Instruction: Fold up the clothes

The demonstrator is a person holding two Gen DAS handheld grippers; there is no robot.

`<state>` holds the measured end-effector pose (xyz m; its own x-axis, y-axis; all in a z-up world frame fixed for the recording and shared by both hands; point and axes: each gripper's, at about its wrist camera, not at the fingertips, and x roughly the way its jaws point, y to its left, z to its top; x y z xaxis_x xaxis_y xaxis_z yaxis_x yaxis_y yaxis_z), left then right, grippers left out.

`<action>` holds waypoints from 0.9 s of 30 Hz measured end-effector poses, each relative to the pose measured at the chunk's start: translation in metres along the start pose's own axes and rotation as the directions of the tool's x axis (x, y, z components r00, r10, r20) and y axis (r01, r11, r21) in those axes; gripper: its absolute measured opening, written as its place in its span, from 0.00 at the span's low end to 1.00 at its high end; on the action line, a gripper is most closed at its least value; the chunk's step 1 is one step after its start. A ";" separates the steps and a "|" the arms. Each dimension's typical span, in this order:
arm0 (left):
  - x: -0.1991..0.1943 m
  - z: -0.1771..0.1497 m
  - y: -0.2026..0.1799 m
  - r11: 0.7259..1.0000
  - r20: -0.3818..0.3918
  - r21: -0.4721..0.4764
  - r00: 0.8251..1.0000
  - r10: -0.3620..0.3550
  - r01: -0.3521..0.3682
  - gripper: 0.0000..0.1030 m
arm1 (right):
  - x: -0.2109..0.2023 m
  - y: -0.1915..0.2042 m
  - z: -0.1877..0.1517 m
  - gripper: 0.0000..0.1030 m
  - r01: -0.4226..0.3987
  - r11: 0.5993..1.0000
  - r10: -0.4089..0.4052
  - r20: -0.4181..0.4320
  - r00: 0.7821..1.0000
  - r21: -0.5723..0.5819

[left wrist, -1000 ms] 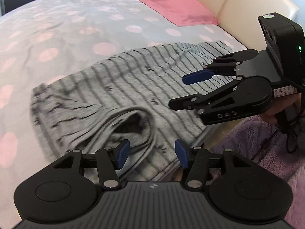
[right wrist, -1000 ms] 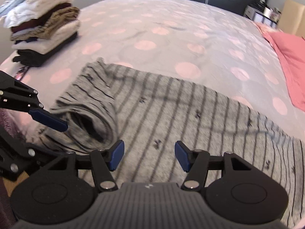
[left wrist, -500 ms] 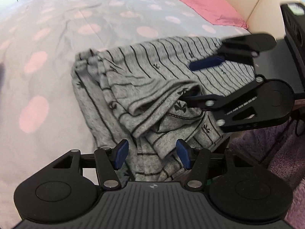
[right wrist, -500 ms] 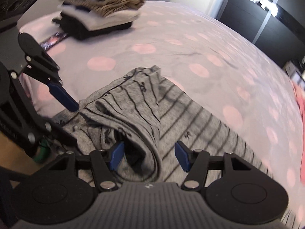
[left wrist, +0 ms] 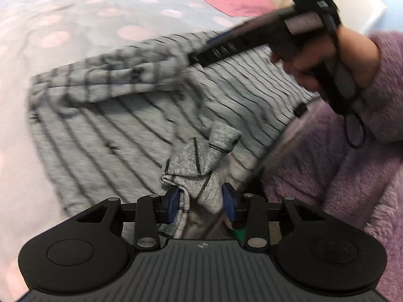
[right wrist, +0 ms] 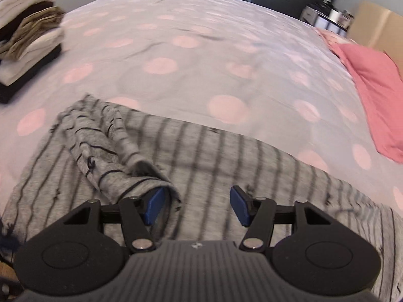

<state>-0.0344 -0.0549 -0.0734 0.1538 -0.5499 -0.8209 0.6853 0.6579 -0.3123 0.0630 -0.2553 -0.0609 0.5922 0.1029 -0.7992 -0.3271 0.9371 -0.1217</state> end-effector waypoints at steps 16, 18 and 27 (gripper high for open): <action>-0.022 0.010 -0.028 0.993 -0.014 0.103 0.999 -0.050 0.051 0.46 | -0.054 -0.033 -0.080 0.63 -0.186 0.923 0.214 -0.046 0.976 0.336; -0.028 0.018 -0.021 0.995 0.000 0.095 1.000 0.010 -0.010 0.46 | -0.061 -0.032 -0.098 0.63 -0.219 0.891 0.253 -0.034 0.967 0.398; -0.003 0.061 -0.012 0.808 0.121 0.457 0.926 0.358 -0.371 0.46 | -0.066 -0.005 -0.161 0.62 -0.313 0.721 0.432 -0.048 0.900 0.618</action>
<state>0.0009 -0.0927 -0.0385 0.4733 -0.3361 -0.8143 0.8222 0.5005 0.2713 -0.0926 -0.3198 -0.1025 0.3565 0.4818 -0.8005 0.0337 0.8496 0.5264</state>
